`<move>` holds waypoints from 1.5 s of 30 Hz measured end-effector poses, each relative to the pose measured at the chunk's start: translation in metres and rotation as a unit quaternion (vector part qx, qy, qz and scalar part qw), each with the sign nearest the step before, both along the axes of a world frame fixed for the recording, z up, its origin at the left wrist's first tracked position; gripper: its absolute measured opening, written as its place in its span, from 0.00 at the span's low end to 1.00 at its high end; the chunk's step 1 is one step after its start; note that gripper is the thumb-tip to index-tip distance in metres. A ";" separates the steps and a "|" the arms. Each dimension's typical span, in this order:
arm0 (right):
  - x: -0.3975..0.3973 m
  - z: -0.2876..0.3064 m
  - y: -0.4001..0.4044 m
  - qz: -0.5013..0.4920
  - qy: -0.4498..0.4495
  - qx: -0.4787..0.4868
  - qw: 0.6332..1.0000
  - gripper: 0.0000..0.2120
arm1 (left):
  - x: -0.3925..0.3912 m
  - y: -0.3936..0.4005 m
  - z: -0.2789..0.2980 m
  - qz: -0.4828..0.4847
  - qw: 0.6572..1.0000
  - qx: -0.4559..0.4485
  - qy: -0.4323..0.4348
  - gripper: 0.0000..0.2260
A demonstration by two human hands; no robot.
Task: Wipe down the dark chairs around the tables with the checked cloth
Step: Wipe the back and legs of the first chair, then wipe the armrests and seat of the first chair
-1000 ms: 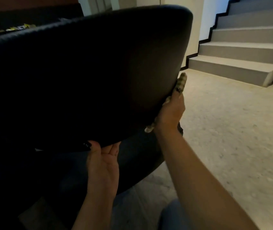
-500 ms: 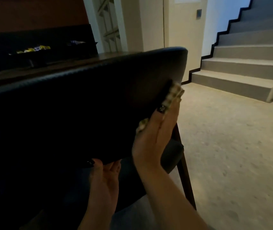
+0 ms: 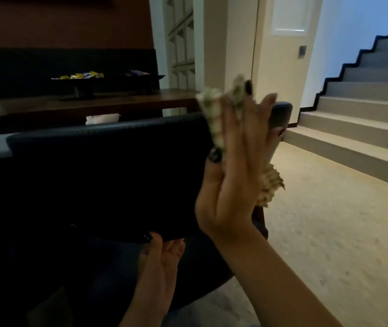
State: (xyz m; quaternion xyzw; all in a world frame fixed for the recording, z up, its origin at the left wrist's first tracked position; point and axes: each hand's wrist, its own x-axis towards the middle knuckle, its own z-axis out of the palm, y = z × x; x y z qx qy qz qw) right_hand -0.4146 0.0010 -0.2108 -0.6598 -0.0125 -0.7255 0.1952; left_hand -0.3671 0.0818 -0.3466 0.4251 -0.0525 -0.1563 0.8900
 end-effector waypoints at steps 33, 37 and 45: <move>0.024 -0.211 -0.116 -0.006 0.525 0.216 0.823 0.19 | 0.005 0.135 -0.131 0.221 0.835 0.485 -0.140 0.25; 0.044 -0.228 -0.128 -0.055 0.567 0.200 0.797 0.19 | 0.007 0.140 -0.136 0.223 0.813 0.514 -0.159 0.27; 0.033 -0.244 0.014 0.005 0.535 -0.034 0.844 0.21 | 0.009 0.153 -0.139 0.227 0.867 0.419 -0.147 0.20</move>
